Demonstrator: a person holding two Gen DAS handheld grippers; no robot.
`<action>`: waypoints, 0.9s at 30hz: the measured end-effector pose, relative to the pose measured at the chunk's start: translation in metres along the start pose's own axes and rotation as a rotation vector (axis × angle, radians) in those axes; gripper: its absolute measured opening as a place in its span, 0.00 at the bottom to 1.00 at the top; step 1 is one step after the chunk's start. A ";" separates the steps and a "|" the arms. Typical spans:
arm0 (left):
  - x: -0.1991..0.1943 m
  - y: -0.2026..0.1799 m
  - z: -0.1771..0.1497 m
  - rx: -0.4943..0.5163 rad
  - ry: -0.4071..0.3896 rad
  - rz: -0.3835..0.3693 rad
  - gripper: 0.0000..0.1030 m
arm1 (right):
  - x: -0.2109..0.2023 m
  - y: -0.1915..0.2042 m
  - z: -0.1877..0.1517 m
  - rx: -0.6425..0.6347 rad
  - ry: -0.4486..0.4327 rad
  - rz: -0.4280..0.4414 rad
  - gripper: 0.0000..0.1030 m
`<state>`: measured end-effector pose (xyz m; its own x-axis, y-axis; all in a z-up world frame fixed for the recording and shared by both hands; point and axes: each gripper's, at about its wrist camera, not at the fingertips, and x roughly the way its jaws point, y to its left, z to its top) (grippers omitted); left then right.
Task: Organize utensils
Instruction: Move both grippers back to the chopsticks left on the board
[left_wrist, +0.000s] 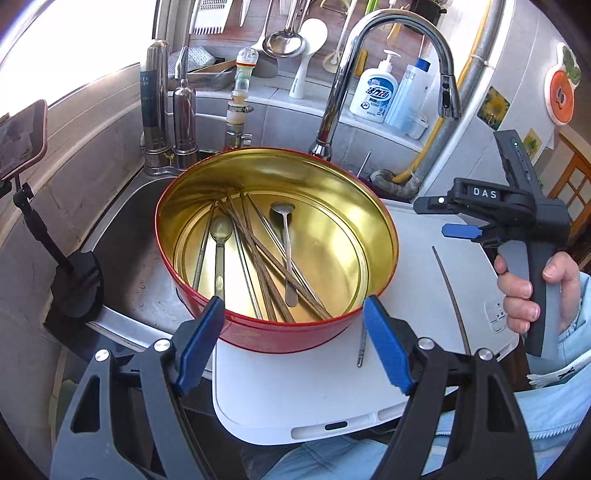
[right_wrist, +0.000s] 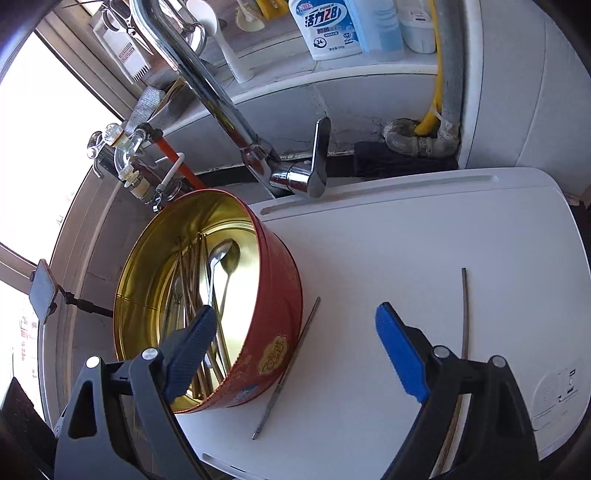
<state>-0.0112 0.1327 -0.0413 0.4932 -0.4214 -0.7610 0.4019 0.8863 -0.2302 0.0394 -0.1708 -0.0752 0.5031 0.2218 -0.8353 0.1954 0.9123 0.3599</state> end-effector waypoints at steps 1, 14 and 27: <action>0.001 -0.005 -0.004 0.008 0.008 -0.005 0.74 | 0.005 -0.005 -0.001 0.001 0.015 -0.008 0.86; 0.044 -0.077 -0.055 0.205 0.063 0.021 0.74 | 0.063 -0.021 -0.006 -0.024 0.174 -0.010 0.65; 0.091 -0.122 -0.072 0.452 0.080 0.247 0.74 | 0.076 -0.028 -0.005 0.071 0.087 0.033 0.54</action>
<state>-0.0705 -0.0002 -0.1261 0.5619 -0.1781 -0.8078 0.5826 0.7785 0.2336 0.0684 -0.1774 -0.1509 0.4358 0.2835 -0.8542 0.2408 0.8778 0.4142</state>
